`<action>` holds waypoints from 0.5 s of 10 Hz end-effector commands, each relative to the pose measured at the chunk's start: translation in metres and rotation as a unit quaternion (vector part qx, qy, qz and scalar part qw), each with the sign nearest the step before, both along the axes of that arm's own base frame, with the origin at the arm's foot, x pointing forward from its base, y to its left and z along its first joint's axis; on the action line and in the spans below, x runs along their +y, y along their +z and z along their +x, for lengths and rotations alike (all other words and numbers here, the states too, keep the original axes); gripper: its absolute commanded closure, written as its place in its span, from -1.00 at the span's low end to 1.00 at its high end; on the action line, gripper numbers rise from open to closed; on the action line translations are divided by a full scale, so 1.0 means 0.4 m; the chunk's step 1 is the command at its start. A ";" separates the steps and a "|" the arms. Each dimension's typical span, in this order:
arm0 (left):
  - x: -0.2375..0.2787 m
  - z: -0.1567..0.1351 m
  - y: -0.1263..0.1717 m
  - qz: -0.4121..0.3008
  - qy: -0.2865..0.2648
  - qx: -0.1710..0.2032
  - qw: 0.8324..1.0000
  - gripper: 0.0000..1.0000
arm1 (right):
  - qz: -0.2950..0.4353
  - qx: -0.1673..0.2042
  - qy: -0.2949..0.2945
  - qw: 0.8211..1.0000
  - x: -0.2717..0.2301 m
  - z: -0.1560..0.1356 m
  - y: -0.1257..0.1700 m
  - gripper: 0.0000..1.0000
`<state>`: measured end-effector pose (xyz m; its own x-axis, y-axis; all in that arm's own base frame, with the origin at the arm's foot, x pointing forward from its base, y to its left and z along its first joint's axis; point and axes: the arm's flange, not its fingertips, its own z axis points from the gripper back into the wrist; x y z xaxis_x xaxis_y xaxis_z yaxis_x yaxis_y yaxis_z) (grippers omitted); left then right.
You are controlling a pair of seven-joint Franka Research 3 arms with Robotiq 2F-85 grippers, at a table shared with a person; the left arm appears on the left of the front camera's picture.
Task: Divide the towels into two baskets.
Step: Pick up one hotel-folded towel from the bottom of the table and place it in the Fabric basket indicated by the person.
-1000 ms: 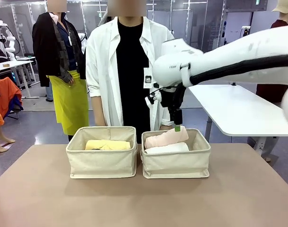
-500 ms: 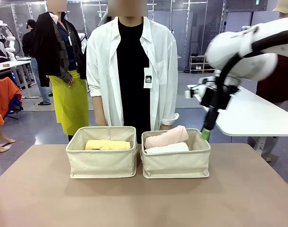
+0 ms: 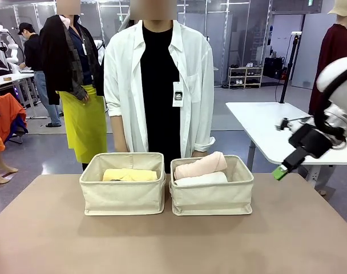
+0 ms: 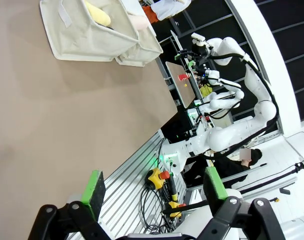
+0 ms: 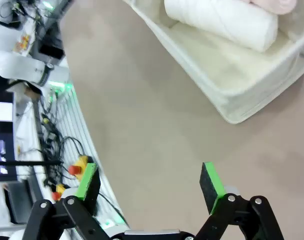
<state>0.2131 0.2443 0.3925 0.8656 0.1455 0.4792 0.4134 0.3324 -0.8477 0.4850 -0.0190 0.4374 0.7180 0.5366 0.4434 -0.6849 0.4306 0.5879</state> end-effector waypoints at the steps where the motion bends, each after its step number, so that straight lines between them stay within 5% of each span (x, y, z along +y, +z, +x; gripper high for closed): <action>1: -0.004 -0.010 0.007 -0.003 0.002 0.001 1.000 -1.00 | 0.114 0.032 -0.038 0.992 -0.153 -0.059 -0.041 -1.00; 5: -0.004 -0.010 0.007 -0.003 0.002 0.001 1.000 -1.00 | 0.275 0.133 -0.121 0.944 -0.481 -0.233 -0.174 -1.00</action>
